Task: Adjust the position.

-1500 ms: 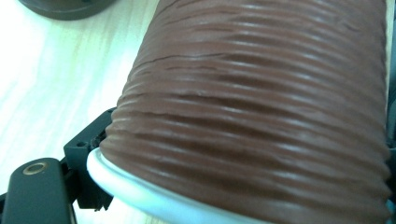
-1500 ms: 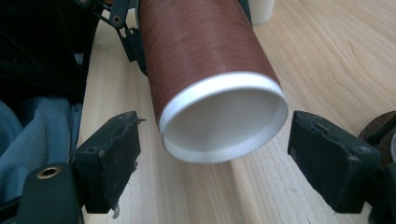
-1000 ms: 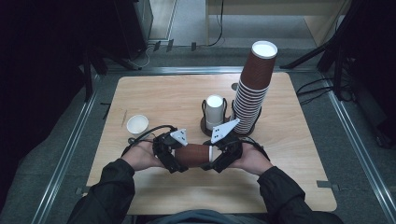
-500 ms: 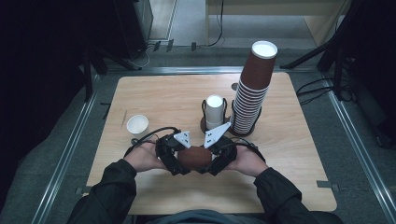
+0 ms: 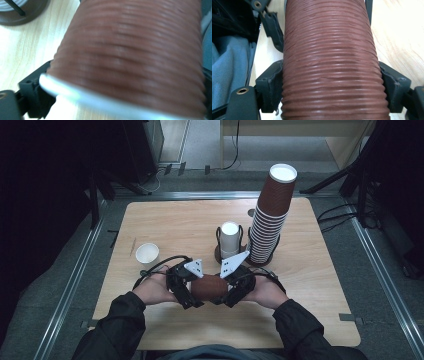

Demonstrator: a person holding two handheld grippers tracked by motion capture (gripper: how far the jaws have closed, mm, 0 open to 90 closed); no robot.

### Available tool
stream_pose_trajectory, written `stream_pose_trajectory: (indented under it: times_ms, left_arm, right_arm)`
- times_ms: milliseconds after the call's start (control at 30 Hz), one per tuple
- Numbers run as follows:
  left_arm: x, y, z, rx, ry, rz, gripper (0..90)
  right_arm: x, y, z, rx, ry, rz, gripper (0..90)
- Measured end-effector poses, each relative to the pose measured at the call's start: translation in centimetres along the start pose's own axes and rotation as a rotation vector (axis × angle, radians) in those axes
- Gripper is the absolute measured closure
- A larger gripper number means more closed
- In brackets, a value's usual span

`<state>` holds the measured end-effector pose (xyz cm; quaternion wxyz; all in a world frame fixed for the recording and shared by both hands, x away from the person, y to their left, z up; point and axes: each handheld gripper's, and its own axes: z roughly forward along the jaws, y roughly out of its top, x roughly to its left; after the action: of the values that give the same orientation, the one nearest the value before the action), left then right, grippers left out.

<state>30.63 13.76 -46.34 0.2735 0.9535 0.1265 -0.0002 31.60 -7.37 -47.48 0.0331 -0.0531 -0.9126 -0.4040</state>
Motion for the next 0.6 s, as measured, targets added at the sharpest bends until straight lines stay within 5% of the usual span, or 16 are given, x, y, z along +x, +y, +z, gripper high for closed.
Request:
stream_pose_trajectory:
  times_ms: [600]
  left_arm:
    - [0.7, -1.9, -1.7, -0.162, -0.008, -0.087, 0.0]
  right_arm:
    - [-0.5, -0.6, -1.3, -0.053, -0.013, 0.024, 19.9]
